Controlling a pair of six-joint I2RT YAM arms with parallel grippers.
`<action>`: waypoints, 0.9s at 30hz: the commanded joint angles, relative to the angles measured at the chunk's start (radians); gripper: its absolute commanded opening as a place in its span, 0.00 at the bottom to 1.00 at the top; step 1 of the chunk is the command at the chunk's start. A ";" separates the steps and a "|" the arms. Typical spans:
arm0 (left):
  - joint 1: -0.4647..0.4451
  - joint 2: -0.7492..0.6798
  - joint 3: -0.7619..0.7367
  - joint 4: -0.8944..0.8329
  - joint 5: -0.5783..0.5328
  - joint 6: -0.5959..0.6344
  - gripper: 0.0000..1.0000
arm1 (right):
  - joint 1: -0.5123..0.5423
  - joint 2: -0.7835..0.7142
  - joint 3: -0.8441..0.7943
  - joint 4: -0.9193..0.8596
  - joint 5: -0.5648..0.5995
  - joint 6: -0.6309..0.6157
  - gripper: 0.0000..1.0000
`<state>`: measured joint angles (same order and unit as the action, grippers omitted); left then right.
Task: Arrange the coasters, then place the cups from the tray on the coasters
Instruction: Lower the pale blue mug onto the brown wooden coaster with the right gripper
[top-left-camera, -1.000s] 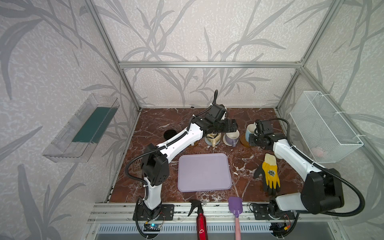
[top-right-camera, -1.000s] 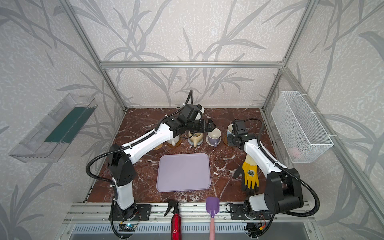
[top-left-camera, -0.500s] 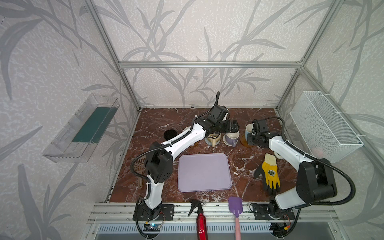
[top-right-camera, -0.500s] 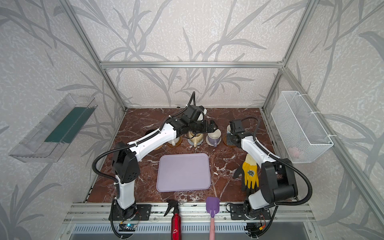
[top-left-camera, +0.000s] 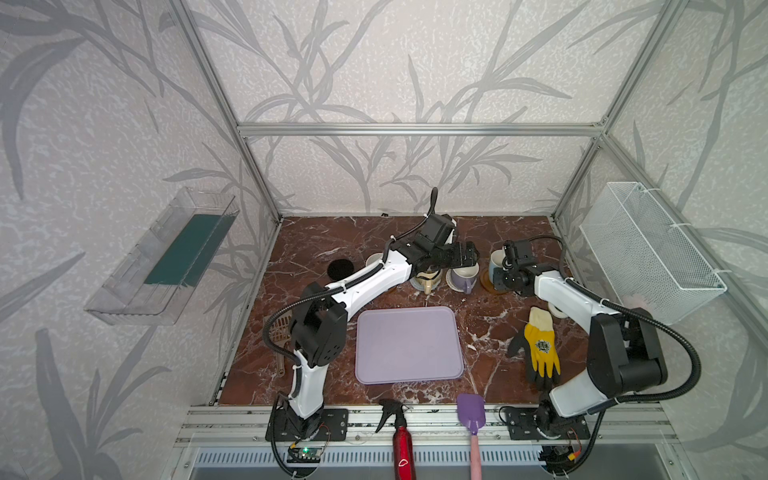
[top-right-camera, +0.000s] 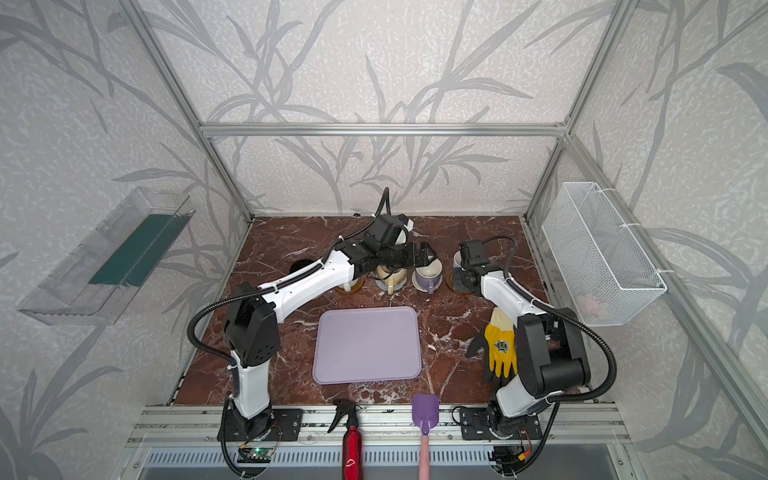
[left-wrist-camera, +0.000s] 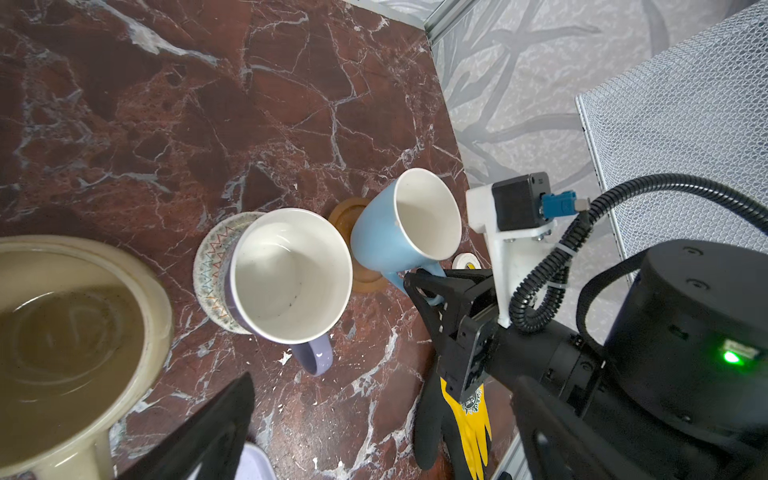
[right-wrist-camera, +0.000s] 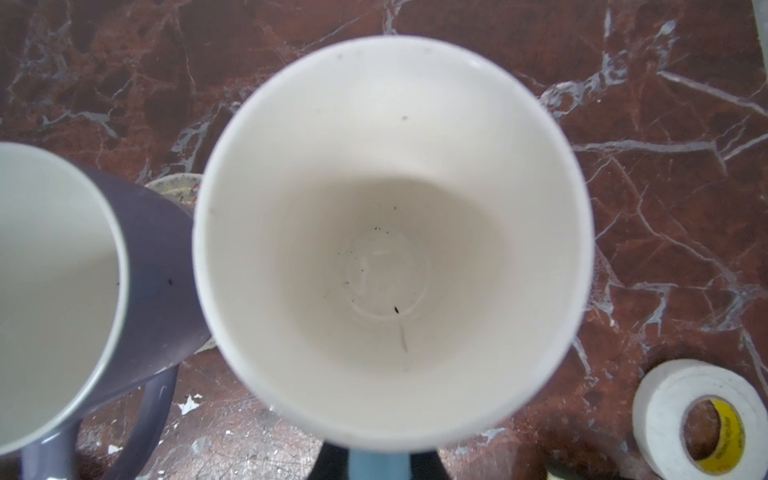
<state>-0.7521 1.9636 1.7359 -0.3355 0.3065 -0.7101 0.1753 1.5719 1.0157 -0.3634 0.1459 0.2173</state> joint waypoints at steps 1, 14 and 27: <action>0.003 -0.009 0.000 0.013 0.016 -0.002 0.99 | -0.008 0.002 0.001 0.073 -0.003 0.013 0.00; 0.005 -0.019 -0.001 0.017 0.019 -0.001 0.99 | -0.007 -0.016 -0.048 0.065 -0.024 0.031 0.00; 0.011 -0.030 -0.009 0.013 0.022 -0.002 0.99 | -0.008 -0.035 -0.068 0.040 -0.022 0.029 0.12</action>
<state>-0.7452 1.9636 1.7351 -0.3351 0.3199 -0.7101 0.1699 1.5589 0.9482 -0.2924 0.1295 0.2390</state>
